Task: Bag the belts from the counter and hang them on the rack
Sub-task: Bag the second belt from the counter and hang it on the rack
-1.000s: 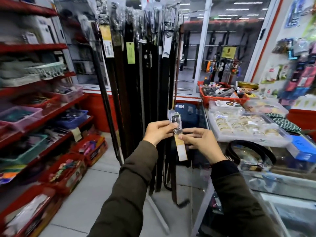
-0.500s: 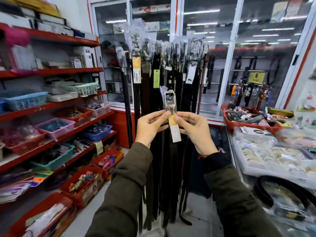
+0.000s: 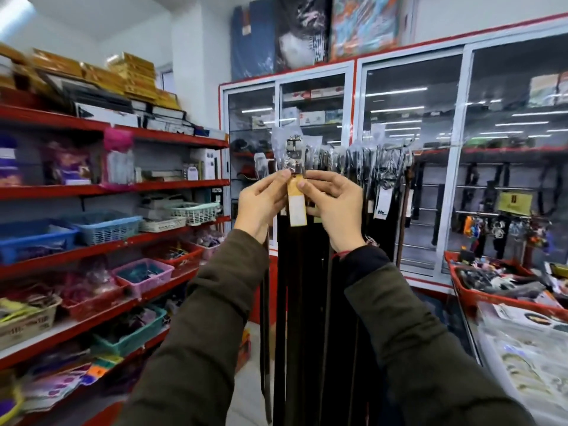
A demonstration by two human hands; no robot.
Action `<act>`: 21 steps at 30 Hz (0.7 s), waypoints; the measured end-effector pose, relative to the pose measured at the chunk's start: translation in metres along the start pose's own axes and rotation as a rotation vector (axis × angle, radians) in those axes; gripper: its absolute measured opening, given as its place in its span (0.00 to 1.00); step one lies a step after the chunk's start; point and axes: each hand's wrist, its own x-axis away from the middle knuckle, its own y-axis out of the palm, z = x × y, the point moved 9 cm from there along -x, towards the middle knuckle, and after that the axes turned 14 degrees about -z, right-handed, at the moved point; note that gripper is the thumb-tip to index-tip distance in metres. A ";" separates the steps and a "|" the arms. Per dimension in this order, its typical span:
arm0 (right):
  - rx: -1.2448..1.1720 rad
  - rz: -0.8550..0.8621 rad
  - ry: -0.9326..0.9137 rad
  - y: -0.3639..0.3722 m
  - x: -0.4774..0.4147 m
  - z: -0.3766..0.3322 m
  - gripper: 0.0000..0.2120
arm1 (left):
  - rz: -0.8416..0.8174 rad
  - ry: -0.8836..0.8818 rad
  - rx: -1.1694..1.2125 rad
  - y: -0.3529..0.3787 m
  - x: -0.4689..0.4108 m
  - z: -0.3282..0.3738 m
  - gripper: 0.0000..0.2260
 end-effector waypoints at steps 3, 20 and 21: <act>0.024 0.002 0.005 0.010 -0.021 -0.002 0.10 | -0.003 0.003 0.010 -0.006 -0.017 0.010 0.15; 0.103 0.085 0.056 0.012 -0.059 0.019 0.10 | 0.025 -0.062 0.024 -0.034 -0.063 -0.007 0.10; 0.090 0.090 0.070 0.011 -0.059 0.022 0.10 | 0.029 -0.089 0.024 -0.034 -0.064 -0.011 0.10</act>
